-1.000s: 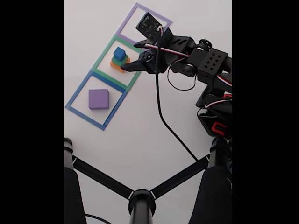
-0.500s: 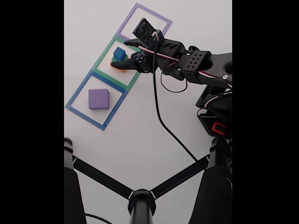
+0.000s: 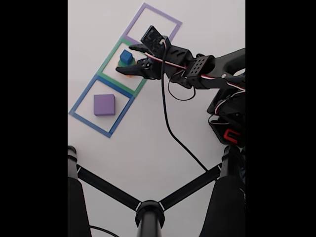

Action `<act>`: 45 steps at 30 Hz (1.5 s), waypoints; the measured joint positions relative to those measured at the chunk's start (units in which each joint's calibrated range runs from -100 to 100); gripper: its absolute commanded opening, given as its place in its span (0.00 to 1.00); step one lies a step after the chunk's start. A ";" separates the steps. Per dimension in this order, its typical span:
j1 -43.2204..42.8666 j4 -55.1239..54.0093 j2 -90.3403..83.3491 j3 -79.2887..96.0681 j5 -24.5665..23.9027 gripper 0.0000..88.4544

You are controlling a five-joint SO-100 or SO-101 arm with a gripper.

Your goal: Tower of hanoi

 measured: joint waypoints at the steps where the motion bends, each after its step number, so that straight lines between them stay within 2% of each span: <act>1: 0.00 -0.16 0.00 0.26 0.00 0.26; 12: -0.74 -1.69 0.00 1.13 0.00 0.21; 28: -1.15 -1.69 1.35 1.13 0.00 0.06; 41: -1.15 -1.85 1.01 1.13 0.00 0.05; 45: -1.15 3.77 -3.04 0.52 0.00 0.04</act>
